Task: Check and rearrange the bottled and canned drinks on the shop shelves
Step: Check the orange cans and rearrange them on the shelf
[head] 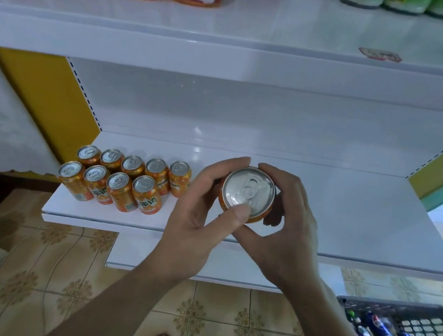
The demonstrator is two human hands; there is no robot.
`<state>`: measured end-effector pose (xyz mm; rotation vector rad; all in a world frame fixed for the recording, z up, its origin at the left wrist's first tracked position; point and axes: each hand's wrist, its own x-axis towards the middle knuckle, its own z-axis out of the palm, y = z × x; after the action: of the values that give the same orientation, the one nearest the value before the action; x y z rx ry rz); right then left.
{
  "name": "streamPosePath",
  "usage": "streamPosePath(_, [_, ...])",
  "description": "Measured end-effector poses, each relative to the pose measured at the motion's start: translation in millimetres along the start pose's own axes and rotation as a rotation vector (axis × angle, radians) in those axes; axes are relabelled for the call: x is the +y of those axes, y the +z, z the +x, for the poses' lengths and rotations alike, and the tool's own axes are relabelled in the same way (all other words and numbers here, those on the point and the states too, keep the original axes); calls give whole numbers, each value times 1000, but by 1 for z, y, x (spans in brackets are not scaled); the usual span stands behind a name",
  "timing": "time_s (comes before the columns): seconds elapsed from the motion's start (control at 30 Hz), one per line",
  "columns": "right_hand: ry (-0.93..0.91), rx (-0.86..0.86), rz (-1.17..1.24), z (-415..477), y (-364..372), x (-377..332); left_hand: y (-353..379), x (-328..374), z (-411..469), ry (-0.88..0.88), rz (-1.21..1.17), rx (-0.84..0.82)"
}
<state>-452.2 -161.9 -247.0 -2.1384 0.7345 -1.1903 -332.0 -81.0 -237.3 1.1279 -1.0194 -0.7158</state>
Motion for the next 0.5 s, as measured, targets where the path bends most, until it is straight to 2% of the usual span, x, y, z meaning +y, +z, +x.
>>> streamPosePath(0.13, [96,-58,-15,-19,-19,21,22,-17,-8,-69,51,-35])
streamPosePath(0.37, [467,-214,-115,-69,-73,82,88,-72,-22,-246,218,-129])
streamPosePath(0.43, [588,-213,-156,-93,-93,99,111,-88,-31,-300,251,-178])
streamPosePath(0.5, [702,-134,-193,-122,-115,111,135,-104,-41,-336,275,-238])
